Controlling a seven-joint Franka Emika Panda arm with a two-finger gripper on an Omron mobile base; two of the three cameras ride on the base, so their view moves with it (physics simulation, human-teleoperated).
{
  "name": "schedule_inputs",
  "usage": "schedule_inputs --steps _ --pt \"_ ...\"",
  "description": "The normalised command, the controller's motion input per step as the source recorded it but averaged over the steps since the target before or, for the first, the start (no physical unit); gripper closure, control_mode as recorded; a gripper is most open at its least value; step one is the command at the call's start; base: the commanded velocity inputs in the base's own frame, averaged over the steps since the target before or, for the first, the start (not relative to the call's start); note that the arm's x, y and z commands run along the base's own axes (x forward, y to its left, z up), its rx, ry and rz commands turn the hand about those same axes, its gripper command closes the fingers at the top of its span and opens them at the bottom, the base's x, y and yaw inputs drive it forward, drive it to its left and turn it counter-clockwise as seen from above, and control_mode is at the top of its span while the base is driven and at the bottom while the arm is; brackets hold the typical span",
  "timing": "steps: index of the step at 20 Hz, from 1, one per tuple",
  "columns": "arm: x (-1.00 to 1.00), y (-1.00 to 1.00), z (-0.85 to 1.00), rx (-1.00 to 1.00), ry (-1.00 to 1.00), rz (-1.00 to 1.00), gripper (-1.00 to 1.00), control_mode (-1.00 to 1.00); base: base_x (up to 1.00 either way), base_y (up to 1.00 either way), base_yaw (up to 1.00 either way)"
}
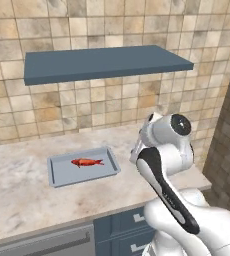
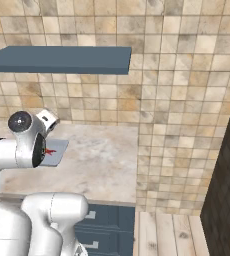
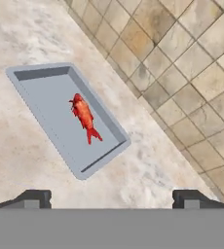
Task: Take the fish out of the fridge, briefly rinse it in the sink, and place it on the tray next to the sink.
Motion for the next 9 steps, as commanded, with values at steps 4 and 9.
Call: schedule_inputs --steps 4,9 --pt "-0.84 -1.0 0.89 0.22 -0.53 -0.11 -1.0 -1.0 0.0 0.0 0.0" --pt "-0.88 -1.0 0.25 0.16 -0.39 -0.16 -1.0 -1.0 0.0 0.0 0.0"
